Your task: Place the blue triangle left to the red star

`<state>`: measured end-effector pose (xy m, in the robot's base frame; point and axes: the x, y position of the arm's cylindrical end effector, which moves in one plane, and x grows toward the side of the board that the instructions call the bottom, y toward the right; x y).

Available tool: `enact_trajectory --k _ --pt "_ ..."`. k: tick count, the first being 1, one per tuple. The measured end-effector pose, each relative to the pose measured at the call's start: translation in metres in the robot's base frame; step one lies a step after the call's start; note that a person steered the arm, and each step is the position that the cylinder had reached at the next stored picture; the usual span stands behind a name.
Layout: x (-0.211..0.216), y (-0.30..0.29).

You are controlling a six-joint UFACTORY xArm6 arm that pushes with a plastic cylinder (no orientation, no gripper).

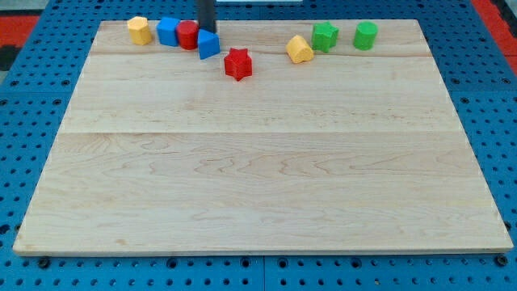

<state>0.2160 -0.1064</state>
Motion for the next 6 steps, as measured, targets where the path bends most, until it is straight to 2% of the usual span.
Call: enact_trajectory --k 1,2,3,4,5,6 --pt "0.007 0.002" --pt "0.02 0.041" --pt "0.051 0.042" --pt "0.012 0.047" --pt "0.005 0.002" --pt "0.04 0.031"
